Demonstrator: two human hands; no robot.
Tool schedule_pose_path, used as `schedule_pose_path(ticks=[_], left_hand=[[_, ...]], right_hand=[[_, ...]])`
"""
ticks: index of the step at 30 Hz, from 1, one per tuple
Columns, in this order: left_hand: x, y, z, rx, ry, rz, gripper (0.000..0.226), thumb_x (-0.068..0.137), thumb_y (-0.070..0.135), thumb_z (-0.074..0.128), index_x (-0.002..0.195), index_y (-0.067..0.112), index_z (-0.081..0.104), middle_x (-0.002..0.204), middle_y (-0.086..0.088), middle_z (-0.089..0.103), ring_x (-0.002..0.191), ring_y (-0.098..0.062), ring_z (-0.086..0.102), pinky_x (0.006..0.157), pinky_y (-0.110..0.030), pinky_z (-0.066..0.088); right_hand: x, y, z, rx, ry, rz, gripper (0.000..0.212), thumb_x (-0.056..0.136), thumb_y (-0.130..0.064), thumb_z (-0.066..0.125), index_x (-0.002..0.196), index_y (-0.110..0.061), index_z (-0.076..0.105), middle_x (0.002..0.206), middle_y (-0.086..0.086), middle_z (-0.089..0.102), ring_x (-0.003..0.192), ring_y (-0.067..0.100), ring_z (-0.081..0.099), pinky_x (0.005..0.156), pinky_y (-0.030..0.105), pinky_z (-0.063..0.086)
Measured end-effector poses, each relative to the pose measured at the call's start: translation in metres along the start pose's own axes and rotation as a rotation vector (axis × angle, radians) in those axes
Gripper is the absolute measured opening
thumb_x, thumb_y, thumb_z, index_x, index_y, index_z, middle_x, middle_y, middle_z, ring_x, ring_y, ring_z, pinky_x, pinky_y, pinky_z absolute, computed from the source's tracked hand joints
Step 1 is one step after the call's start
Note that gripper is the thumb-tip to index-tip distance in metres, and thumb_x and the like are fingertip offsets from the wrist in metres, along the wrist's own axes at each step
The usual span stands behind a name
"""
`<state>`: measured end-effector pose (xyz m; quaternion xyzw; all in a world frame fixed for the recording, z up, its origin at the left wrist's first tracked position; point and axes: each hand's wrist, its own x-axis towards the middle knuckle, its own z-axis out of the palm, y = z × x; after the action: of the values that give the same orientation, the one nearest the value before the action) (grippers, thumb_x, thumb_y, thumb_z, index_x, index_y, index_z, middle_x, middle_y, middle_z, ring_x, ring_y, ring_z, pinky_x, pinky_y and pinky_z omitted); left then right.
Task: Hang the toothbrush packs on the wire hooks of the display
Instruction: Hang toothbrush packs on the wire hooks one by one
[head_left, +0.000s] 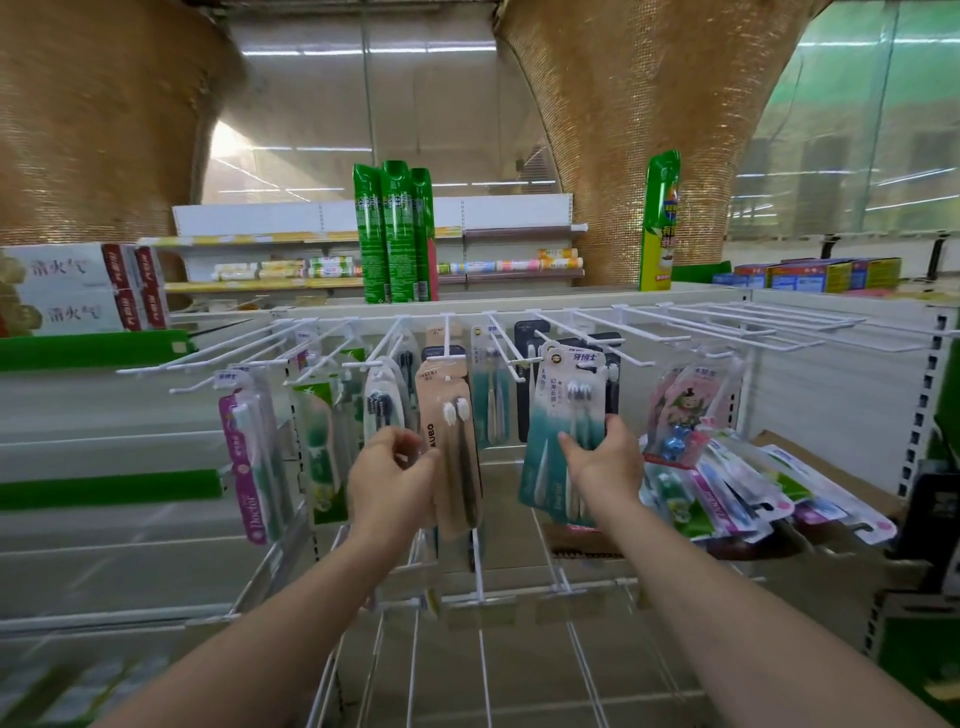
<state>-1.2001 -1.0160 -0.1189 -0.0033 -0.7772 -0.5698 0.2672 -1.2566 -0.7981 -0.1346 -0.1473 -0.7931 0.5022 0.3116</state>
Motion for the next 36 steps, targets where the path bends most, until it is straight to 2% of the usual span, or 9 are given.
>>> schedule_pose_path(ticks=[4, 8, 11, 16, 18, 21, 25, 31, 36], left_hand=[[-0.007, 0.007, 0.01, 0.116, -0.132, 0.12, 0.008, 0.092, 0.015, 0.072, 0.091, 0.021, 0.066, 0.089, -0.001, 0.066, 0.085, -0.019, 0.064, 0.077, -0.036, 0.058], [-0.011, 0.008, 0.02, 0.203, -0.16, 0.168, 0.007, 0.092, 0.019, 0.071, 0.091, 0.025, 0.068, 0.089, 0.005, 0.068, 0.086, -0.013, 0.064, 0.081, -0.04, 0.059], [-0.012, 0.006, 0.027, 0.205, -0.156, 0.166, 0.01, 0.092, 0.017, 0.071, 0.09, 0.026, 0.068, 0.089, 0.005, 0.068, 0.085, -0.013, 0.065, 0.081, -0.042, 0.06], [-0.01, -0.001, 0.031, 0.146, -0.172, 0.135, 0.013, 0.091, 0.017, 0.073, 0.095, 0.029, 0.068, 0.093, 0.005, 0.069, 0.089, -0.013, 0.066, 0.084, -0.042, 0.061], [-0.009, -0.002, 0.031, 0.135, -0.153, 0.137, 0.014, 0.091, 0.015, 0.072, 0.094, 0.028, 0.067, 0.092, 0.003, 0.069, 0.088, -0.013, 0.067, 0.082, -0.04, 0.061], [-0.007, -0.002, 0.029, 0.139, -0.12, 0.151, 0.014, 0.093, 0.014, 0.07, 0.09, 0.028, 0.067, 0.089, 0.004, 0.069, 0.087, -0.013, 0.066, 0.076, -0.032, 0.058], [-0.005, -0.005, 0.024, 0.125, -0.122, 0.132, 0.013, 0.093, 0.014, 0.069, 0.089, 0.026, 0.068, 0.087, 0.004, 0.069, 0.086, -0.014, 0.067, 0.077, -0.034, 0.058], [-0.003, -0.01, 0.019, 0.14, -0.075, 0.151, 0.017, 0.089, 0.01, 0.072, 0.083, 0.025, 0.068, 0.078, 0.004, 0.068, 0.074, -0.012, 0.062, 0.067, -0.026, 0.049], [-0.004, -0.011, 0.013, 0.186, -0.102, 0.188, 0.012, 0.091, 0.014, 0.071, 0.087, 0.025, 0.068, 0.08, 0.006, 0.067, 0.076, -0.01, 0.063, 0.07, -0.028, 0.053]], right_hand=[[-0.009, -0.002, -0.009, 0.095, 0.012, 0.012, 0.021, 0.092, -0.029, 0.072, 0.1, -0.015, 0.058, 0.092, 0.004, 0.067, 0.083, 0.027, 0.065, 0.076, 0.046, 0.058], [-0.029, -0.003, -0.017, 0.24, 0.009, -0.015, 0.012, 0.094, -0.017, 0.068, 0.096, -0.014, 0.057, 0.088, 0.005, 0.064, 0.079, 0.024, 0.064, 0.065, 0.038, 0.056], [-0.044, -0.009, -0.022, 0.361, -0.012, -0.018, 0.009, 0.093, -0.012, 0.068, 0.093, -0.012, 0.059, 0.085, 0.005, 0.064, 0.077, 0.025, 0.064, 0.065, 0.037, 0.054], [-0.066, -0.015, -0.023, 0.391, -0.091, -0.102, 0.017, 0.092, -0.008, 0.069, 0.092, -0.022, 0.06, 0.088, -0.001, 0.068, 0.078, 0.012, 0.066, 0.056, 0.013, 0.047], [-0.073, -0.012, -0.017, 0.375, -0.171, -0.103, 0.019, 0.092, -0.007, 0.068, 0.09, -0.023, 0.06, 0.09, 0.0, 0.069, 0.08, 0.013, 0.067, 0.058, 0.015, 0.052], [-0.078, -0.012, -0.006, 0.351, -0.259, -0.11, 0.018, 0.092, -0.007, 0.068, 0.095, -0.024, 0.062, 0.094, -0.001, 0.07, 0.086, 0.015, 0.068, 0.069, 0.027, 0.059], [-0.072, -0.026, 0.004, 0.371, -0.275, -0.094, 0.018, 0.093, -0.009, 0.066, 0.104, -0.023, 0.064, 0.098, -0.004, 0.07, 0.089, 0.012, 0.067, 0.069, 0.021, 0.052], [-0.054, -0.033, 0.026, 0.409, -0.253, 0.037, 0.012, 0.092, -0.01, 0.064, 0.099, -0.02, 0.066, 0.094, 0.0, 0.07, 0.088, 0.019, 0.068, 0.073, 0.034, 0.055], [-0.03, -0.039, 0.051, 0.256, -0.202, 0.095, 0.035, 0.089, -0.018, 0.066, 0.123, -0.012, 0.061, 0.119, 0.009, 0.068, 0.11, 0.033, 0.063, 0.097, 0.044, 0.051]])
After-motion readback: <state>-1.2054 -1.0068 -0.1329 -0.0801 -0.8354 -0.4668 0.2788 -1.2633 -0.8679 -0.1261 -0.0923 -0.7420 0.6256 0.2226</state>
